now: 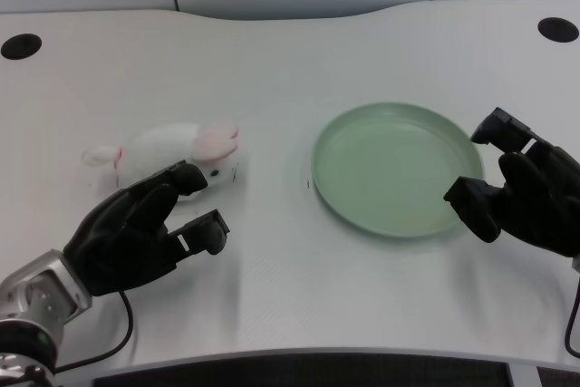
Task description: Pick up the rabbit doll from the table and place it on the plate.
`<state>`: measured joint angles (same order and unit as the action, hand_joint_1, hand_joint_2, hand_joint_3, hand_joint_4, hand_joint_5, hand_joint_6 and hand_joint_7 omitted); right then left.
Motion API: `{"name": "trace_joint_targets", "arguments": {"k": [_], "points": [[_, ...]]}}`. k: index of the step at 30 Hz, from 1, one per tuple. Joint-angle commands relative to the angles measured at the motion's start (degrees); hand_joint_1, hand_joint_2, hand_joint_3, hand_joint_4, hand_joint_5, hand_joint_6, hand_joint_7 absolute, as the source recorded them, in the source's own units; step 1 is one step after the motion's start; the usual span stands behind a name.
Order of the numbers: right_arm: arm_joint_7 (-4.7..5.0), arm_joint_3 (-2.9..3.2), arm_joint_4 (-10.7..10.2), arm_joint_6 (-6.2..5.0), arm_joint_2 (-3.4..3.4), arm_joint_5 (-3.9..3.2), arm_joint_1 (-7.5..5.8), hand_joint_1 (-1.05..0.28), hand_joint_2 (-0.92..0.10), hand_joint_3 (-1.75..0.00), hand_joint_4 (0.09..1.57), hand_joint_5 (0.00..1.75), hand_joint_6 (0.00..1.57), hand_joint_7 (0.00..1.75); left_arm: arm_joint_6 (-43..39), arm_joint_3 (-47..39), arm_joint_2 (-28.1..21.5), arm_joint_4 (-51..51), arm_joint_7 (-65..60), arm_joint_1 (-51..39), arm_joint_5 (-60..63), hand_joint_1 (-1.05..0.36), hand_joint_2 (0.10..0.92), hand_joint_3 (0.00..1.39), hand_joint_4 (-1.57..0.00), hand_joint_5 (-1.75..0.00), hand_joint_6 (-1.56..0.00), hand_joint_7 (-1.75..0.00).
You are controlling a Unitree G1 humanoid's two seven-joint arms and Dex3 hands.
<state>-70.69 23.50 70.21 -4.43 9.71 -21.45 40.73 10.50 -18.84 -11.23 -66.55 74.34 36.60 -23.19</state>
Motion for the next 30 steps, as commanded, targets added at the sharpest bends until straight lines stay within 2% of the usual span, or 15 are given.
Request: {"name": "trace_joint_targets", "arguments": {"k": [1, 10, 14, 18, 23, 26, 29, 30], "points": [[0.05, 0.08, 0.3, -0.2, 1.19, -0.23, -0.28, -0.56, -0.92, -0.07, 1.04, 1.75, 0.8, 1.75, 0.4, 0.0, -1.0, -0.6, 0.6, 0.4, 0.1, -0.44, 0.921, 0.12, -0.48, -1.68, -0.72, -0.79], [0.45, 0.07, 0.1, -0.7, 1.17, -0.14, -0.38, -0.56, -0.92, -0.08, 1.04, 1.75, 0.8, 1.75, 0.3, 0.2, -1.1, -0.5, 0.9, 0.4, 0.1, -0.45, 0.921, 0.13, -0.48, -1.67, -0.75, -0.74], [0.19, 0.16, 0.3, 0.15, 1.24, -0.33, -0.23, -0.56, -0.92, -0.08, 1.04, 1.75, 0.8, 1.75, 0.6, 0.2, -1.1, -0.4, 1.0, 0.4, 0.0, -0.45, 0.921, 0.12, -0.46, -1.72, -0.75, -0.75], [-0.1, 0.25, 0.4, 0.26, 1.23, -0.4, -0.21, -0.56, -0.92, -0.07, 1.05, 1.75, 0.8, 1.75, 0.6, 0.2, -1.1, -0.4, 1.0, 0.4, 0.1, -0.46, 0.921, 0.11, -0.46, -1.7, -0.75, -0.75], [0.08, 0.25, 0.3, 0.42, 1.29, -0.33, -0.15, -0.56, -0.92, -0.06, 1.04, 1.75, 0.8, 1.75, 0.3, 0.3, -1.1, -0.4, 1.0, 0.5, 0.1, -0.46, 0.921, 0.11, -0.46, -1.72, -0.75, -0.77], [-0.08, 0.28, 0.3, -0.17, 1.26, -0.32, -0.25, -0.56, -0.92, -0.07, 1.04, 1.75, 0.79, 1.75, -2.2, 0.4, -1.0, 0.7, -0.4, 0.0, 0.5, -0.5, 0.921, 0.1, -0.47, -1.74, -0.76, -0.77], [0.05, 0.23, 0.3, -0.32, 1.33, -0.22, -0.26, -0.56, -0.92, -0.07, 1.04, 1.75, 0.79, 1.75, -9.3, 0.8, 0.1, 5.9, -5.6, -2.2, 1.7, -0.5, 0.921, 0.09, -0.47, -1.74, -0.78, -0.78], [0.22, 0.19, 0.2, -0.49, 1.34, -0.14, -0.28, -0.56, -0.92, -0.07, 1.04, 1.75, 0.8, 1.75, -11.8, 1.0, 0.6, 8.8, -7.9, -3.3, 2.1, -0.48, 0.91, 0.05, -0.5, -1.67, -0.78, -0.83]]}}
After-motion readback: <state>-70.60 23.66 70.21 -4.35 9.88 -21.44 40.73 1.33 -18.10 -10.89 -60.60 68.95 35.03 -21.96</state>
